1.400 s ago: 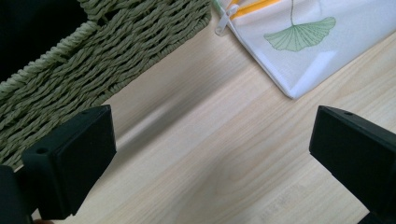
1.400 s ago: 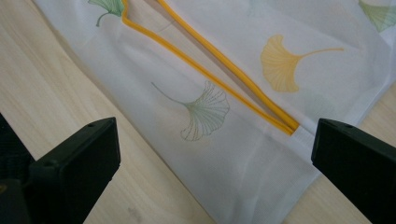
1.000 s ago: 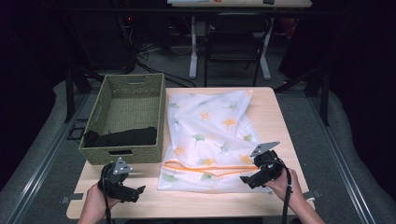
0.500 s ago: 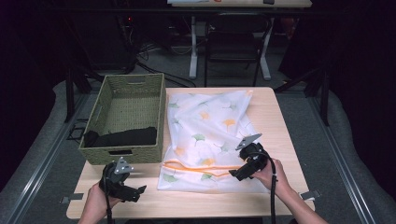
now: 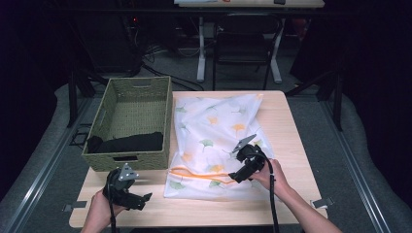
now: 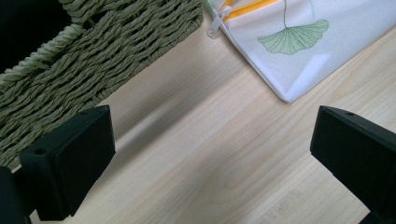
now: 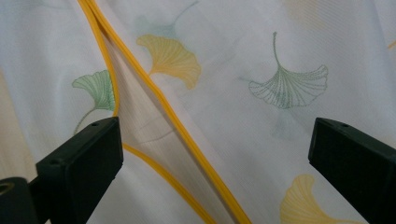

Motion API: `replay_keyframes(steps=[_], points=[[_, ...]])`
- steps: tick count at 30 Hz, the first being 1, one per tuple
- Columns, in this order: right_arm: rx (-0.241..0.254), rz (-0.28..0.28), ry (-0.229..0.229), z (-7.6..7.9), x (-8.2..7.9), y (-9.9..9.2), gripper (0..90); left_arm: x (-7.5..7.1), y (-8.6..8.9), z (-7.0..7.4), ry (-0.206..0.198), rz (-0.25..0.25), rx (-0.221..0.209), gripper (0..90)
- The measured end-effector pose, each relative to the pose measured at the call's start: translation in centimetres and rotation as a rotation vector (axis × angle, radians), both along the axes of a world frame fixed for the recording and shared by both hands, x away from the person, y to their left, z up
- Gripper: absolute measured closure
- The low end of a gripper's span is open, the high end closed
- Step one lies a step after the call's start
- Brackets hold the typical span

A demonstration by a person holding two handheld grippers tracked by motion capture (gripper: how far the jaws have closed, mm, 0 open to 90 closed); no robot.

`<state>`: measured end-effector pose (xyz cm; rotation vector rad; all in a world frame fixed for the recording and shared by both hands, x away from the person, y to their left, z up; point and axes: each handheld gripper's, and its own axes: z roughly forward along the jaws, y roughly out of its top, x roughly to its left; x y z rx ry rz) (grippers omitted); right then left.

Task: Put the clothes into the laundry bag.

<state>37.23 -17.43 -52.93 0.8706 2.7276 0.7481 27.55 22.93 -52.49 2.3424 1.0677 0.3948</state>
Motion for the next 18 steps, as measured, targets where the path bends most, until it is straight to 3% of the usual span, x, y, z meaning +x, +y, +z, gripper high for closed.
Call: replay_keyframes(steps=[18], points=[[-0.053, 0.038, 0.03, -1.9, 1.8, 2.4, 8.1, 0.1, 0.2, 0.0, 0.014, -0.005, -0.002, 0.0]])
